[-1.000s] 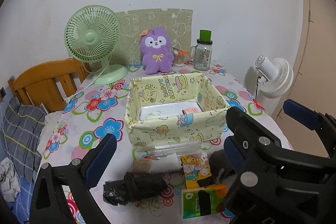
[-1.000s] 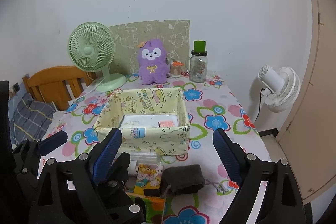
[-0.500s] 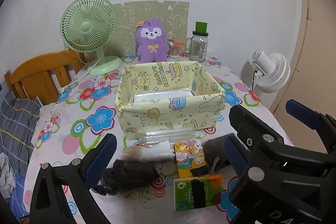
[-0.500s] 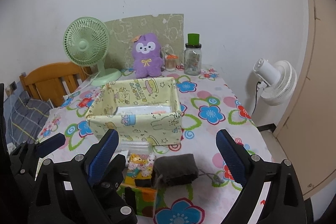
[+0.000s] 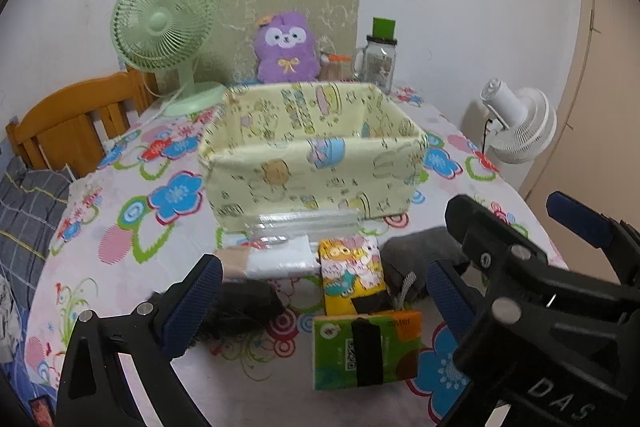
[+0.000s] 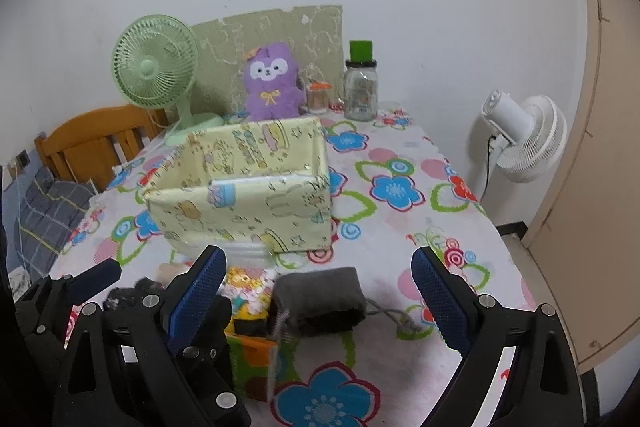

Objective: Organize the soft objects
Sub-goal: 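Move the left gripper to the green tissue pack while the right gripper approaches the grey pouch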

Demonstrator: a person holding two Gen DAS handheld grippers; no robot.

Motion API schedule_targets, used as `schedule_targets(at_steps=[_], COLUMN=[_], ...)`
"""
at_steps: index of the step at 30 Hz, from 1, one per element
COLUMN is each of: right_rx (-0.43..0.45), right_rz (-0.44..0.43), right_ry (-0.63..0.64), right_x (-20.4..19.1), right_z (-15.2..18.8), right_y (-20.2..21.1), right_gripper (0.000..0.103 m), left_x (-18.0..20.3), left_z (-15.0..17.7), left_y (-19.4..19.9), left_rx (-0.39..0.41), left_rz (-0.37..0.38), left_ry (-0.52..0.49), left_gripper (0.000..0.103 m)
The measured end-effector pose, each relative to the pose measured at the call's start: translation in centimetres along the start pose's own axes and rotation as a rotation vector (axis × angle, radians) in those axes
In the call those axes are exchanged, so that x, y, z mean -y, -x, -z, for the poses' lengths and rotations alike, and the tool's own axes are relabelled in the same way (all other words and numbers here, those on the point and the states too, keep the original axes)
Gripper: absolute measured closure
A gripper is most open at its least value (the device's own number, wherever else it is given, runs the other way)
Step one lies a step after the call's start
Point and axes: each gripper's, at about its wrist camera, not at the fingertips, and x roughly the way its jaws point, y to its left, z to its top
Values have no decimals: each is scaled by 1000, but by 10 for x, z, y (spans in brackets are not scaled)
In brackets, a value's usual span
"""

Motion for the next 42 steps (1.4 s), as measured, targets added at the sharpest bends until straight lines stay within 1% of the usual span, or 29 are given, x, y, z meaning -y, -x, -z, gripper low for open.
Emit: schedule_targets(at_steps=[5,9,13,19,23,31,33,35,40,42], right_rx=[-25,-37,-45,-52,-49,-72,-75,-78,-89,-91], right_rz=[-10,-2,-10,-16,-18,-13,-11,-9,-13,-13], right_ry=[-22,-11,-2,13,21,27,27,26,20,27], right_x=[9,12,14,16,16,18,18,19,20,19], right_z=[7,13,19,25,30,40,42,43,43,43], right_y=[-8,-15,-21,-27,-30,-40,-42,-43,-46,-48], right_gripper=[7,7,7,7,7,7,7,7,7,7], left_x=[7,11,11,14,15,21,21,21,27,27], left_z=[10,16,20,27,33,45,47,48,51,51], left_y=[-14,-19,-20,-25,-28,-38,-37,-36,-36,-38], left_rx=[-34,-42,-38,-56,-47,-84,-69,-59,-43,-45], left_rz=[8,17,36,32,18,12,-11,-4,-28,-28], left_ry=[-6,-3,23,30,44,37,52,59,17,10], left_gripper=[0,0,0,0,0,0,0,1,6,17])
